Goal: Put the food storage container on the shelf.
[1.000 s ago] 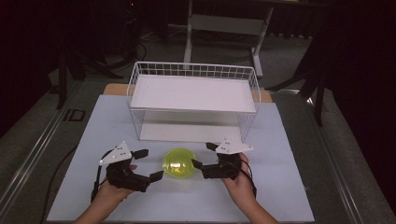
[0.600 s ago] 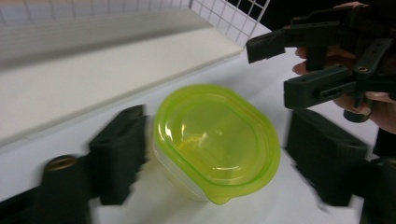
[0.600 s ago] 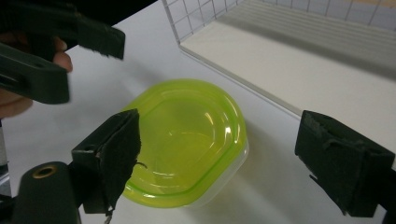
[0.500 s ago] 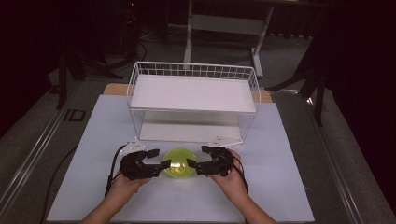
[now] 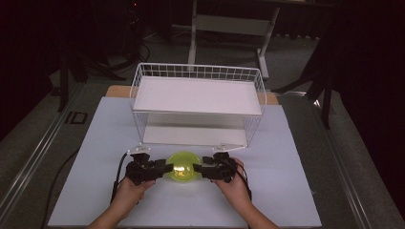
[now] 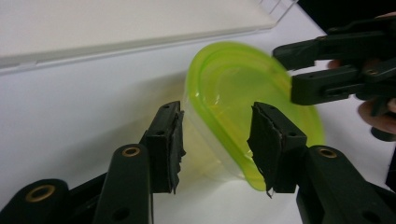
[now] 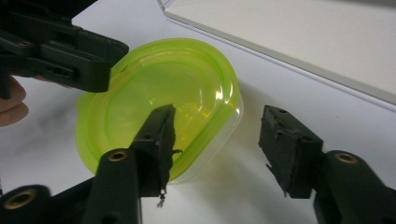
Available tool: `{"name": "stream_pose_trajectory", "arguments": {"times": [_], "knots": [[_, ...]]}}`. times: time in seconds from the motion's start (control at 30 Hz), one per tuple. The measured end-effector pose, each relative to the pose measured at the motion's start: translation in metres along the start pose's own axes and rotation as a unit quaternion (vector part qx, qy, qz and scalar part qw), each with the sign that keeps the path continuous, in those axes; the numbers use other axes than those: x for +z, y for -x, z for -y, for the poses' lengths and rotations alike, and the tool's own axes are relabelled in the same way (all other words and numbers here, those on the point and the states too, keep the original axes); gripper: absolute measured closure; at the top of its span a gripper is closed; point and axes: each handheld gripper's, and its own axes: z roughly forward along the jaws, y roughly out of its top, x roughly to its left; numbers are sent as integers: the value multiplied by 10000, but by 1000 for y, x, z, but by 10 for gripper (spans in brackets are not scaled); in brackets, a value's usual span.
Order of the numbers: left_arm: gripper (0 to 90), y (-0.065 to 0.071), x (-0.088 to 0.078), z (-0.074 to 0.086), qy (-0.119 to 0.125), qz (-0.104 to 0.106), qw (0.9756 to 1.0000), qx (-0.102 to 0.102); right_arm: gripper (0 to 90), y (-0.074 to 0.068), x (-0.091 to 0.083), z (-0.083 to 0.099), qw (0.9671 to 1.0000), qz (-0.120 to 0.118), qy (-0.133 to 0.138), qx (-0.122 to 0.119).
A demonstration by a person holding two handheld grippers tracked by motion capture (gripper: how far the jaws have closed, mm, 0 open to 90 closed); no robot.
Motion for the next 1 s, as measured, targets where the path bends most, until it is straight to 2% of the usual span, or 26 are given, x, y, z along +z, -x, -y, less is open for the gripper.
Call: {"name": "stream_pose_trajectory", "arguments": {"times": [0.1, 0.13, 0.23, 0.37, 0.5, 0.6, 0.63, 0.67, 0.73, 1.0], "knots": [[610, -2, 0, 0, -69, 48, 10000, -29, 483, 1, 0, 0, 10000, 29, -58, 45], [617, -1, -1, -1, -73, 27, 10000, 49, 530, 0, -1, 1, 9999, 4, -77, 145], [635, -1, -1, -1, -66, 14, 10000, 61, 548, -2, -2, 1, 9999, 19, -97, 133], [651, 3, -1, 0, -247, 164, 9995, 90, 647, -5, -3, 1, 9996, -78, -111, 242], [669, 11, -4, 3, -239, 174, 9995, 128, 691, -8, -5, 2, 9995, -50, -152, 287], [677, 16, -6, 7, -148, 81, 9993, 337, 709, -7, -7, 2, 9988, -196, -196, 397], [677, 16, -6, 7, -148, 81, 9993, 337, 709, -7, -7, 2, 9988, -196, -196, 397], [692, 19, -8, 8, -26, 22, 9988, 493, 721, -7, -8, 3, 9987, -233, -215, 408], [707, 22, -9, 7, -51, -26, 9983, 578, 726, -9, -9, 4, 9987, -228, -226, 389], [730, 29, -13, 10, -162, -239, 9985, 457, 753, -16, -12, 6, 9992, -146, -139, 351]]}}
